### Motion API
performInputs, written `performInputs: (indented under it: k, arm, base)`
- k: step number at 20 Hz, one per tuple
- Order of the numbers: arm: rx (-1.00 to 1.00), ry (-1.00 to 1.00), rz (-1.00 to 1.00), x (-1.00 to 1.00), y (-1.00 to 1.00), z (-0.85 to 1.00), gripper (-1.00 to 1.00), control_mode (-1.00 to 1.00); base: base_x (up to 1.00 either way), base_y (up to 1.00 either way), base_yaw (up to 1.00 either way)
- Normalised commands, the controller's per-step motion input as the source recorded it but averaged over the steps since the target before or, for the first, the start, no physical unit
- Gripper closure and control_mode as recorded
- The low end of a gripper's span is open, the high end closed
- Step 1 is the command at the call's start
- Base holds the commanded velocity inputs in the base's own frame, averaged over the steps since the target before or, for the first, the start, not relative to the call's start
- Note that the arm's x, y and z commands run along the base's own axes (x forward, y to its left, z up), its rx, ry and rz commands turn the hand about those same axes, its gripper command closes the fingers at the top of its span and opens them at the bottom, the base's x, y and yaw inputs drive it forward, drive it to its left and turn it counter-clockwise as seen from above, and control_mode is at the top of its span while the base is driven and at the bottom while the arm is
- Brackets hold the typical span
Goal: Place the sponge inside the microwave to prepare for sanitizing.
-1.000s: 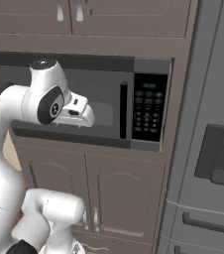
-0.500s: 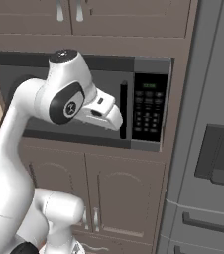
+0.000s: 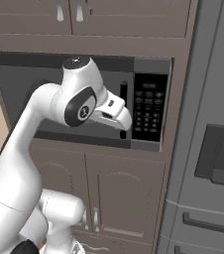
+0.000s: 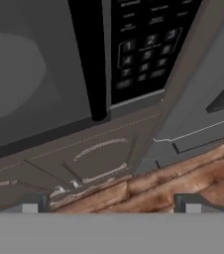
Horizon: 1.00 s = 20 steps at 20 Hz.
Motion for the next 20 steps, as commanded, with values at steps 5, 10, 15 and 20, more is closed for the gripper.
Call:
performInputs:
  k: [5,10,15,20]
  arm:
    - [-0.01,-0.09,0.01,0.24,-0.09,-0.03,-1.00,-1.00]
    - [-0.04,-0.06,0.00,0.14,-0.28,-0.16,-1.00,-1.00]
    - [-0.05,-0.14,0.02,0.24,-0.11,-0.35,-1.00,-1.00]
    - [-0.03,-0.13,0.14,0.20,0.00,-0.32,-1.00,-1.00]
  base:
    - [0.00,0.00,0.00]
    - [0.00,0.00,0.00]
    - [0.00,0.00,0.00]
    - [0.00,0.00,0.00]
